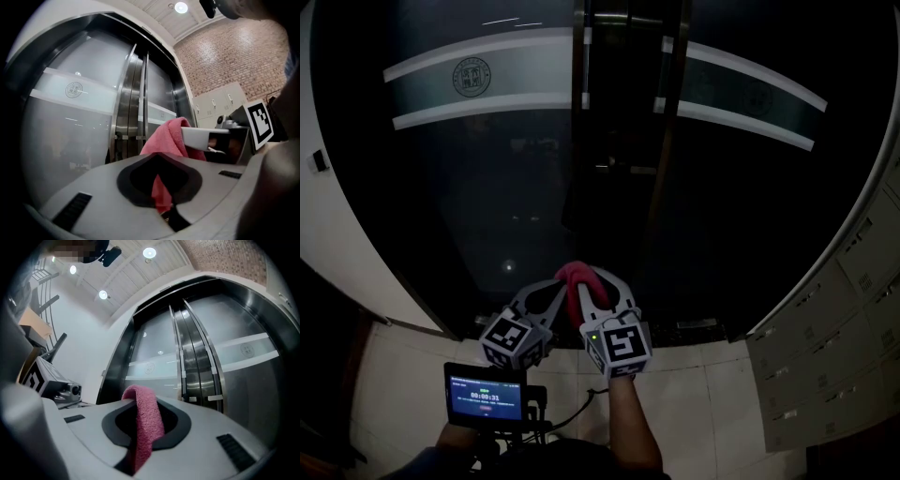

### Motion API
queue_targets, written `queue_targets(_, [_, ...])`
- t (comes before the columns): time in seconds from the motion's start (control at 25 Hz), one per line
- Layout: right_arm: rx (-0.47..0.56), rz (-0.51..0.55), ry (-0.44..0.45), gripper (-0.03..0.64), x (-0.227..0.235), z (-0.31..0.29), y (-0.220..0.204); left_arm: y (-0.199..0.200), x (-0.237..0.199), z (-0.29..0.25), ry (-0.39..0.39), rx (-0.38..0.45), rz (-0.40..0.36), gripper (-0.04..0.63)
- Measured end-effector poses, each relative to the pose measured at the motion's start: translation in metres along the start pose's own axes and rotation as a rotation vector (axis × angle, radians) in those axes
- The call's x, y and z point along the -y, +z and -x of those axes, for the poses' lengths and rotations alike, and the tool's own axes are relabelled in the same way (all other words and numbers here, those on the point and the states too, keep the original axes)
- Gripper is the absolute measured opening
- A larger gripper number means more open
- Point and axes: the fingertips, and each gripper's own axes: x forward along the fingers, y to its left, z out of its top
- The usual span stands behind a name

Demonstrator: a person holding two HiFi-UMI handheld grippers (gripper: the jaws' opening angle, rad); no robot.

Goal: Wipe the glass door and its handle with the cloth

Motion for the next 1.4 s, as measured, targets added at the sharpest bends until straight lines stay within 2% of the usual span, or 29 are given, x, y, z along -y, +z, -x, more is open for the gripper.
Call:
queue_targets(0.16, [0.022,-0.008,-0.04,0.029,0.01,-0.024,0.009,0.003,-0.029,-0.002,0.017,0.019,0.019,0.014])
queue_targets(0.36, [0.021,0.017,-0.055,0.029,0.03,-0.054,0.01,0.007,-0.057,-0.033,0.02,0.051,0.035,0.014])
queue_targets(0.64, [0.077,0.044,-0.075,0.029,0.1,-0.125,0.018,0.004,-0.096,-0.089,0.027,0.04,-0.005,0.014])
queue_targets(0.88, [0.113,0.032,-0.055,0.029,0.159,-0.199,0.018,0.013,-0.14,-0.15,0.069,0.038,-0.035,0.014])
queue_targets(1.04, [0.125,-0.006,-0.064,0.029,0.191,-0.233,0.011,0.003,-0.158,-0.176,0.084,0.013,-0.051,0.014])
queue_targets(1.16, [0.112,-0.036,-0.056,0.029,0.198,-0.25,-0.003,0.001,-0.168,-0.181,0.107,-0.006,-0.036,0.014])
queue_targets(1.4, [0.078,-0.064,-0.049,0.029,0.178,-0.248,-0.052,-0.012,-0.19,-0.186,0.123,-0.031,-0.022,0.014])
